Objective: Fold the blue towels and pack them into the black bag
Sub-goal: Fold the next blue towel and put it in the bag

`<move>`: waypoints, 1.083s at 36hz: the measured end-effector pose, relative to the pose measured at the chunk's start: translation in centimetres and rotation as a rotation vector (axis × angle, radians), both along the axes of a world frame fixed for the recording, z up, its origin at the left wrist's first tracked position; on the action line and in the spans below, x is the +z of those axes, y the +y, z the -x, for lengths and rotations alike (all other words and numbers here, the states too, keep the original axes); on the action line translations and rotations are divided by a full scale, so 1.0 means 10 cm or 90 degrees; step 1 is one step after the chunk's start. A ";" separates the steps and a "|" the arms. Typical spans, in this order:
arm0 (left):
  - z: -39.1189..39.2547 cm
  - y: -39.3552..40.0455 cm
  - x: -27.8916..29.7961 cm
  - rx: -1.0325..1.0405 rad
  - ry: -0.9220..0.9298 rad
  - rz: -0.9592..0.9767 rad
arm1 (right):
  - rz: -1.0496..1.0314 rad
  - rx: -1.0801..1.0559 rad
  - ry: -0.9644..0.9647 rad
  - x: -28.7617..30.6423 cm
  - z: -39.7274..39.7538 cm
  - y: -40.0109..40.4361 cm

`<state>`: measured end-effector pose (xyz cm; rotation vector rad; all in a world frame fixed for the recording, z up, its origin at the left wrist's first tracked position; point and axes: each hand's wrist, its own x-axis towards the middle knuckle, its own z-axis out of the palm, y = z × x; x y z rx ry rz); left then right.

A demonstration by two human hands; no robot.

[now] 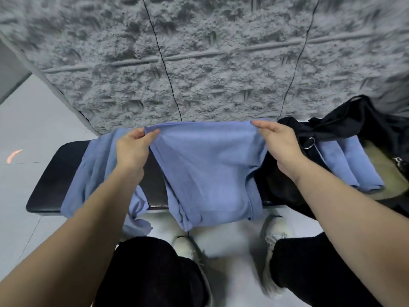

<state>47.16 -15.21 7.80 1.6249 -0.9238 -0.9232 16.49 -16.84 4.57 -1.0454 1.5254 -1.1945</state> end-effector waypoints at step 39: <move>-0.27 -0.01 1.30 -0.095 0.132 -0.045 | -0.003 0.121 0.007 1.32 0.09 0.03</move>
